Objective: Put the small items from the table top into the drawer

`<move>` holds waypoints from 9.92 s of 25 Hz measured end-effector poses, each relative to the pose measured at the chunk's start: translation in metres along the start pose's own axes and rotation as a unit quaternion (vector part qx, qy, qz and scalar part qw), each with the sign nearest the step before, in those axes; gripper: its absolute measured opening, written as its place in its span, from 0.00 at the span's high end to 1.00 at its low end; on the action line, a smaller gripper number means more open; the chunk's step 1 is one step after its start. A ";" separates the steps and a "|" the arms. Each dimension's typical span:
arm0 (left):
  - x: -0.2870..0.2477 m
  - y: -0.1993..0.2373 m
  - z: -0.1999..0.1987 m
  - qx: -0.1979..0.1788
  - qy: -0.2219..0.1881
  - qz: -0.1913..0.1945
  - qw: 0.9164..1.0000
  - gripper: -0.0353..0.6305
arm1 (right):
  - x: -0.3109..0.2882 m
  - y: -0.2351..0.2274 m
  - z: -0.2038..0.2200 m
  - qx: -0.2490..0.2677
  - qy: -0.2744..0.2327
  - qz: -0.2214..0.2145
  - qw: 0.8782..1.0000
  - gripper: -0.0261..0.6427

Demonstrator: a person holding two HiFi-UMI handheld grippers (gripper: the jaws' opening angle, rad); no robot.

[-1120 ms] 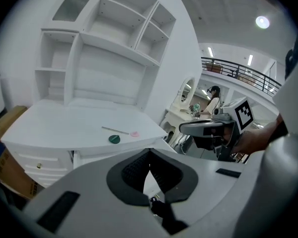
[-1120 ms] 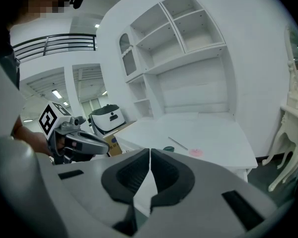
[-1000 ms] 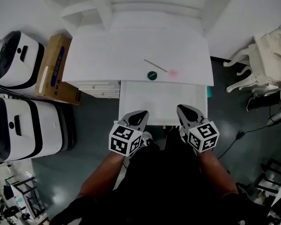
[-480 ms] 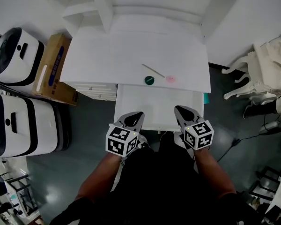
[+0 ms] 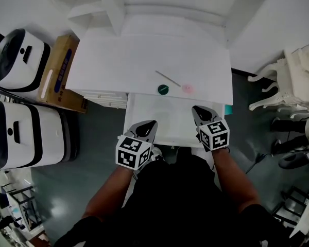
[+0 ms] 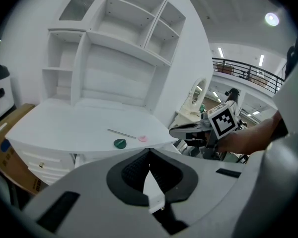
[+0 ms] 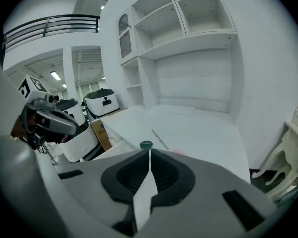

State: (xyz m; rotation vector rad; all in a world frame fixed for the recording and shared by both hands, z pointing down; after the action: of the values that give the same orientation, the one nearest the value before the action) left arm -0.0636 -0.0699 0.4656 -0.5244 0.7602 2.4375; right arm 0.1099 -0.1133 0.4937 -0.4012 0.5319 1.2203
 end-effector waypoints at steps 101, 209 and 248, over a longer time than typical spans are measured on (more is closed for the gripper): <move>-0.036 0.015 0.059 0.063 0.112 -0.023 0.991 0.94 | -0.124 0.019 0.189 0.211 0.224 -0.079 0.948 0.87; 0.013 0.011 0.013 0.043 -0.013 -0.049 0.998 0.94 | -0.037 0.064 0.011 0.051 0.039 -0.111 0.992 0.92; 0.036 0.049 0.036 0.112 -0.026 -0.105 0.988 0.94 | -0.207 0.073 0.013 0.238 0.087 -0.088 0.963 0.81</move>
State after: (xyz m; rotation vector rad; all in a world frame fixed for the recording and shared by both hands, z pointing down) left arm -0.1277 -0.0689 0.4949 -0.4278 0.8959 2.1315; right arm -0.0093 -0.2442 0.6251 -0.1403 0.8990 0.8537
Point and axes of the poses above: the fingertips, and each gripper's own axes: x backward along the fingers, y to its left, z out of its underside, the point moved 2 cm from there along x, backward along the fingers, and after that the axes turned 11 degrees about z, right-handed, at the moved point
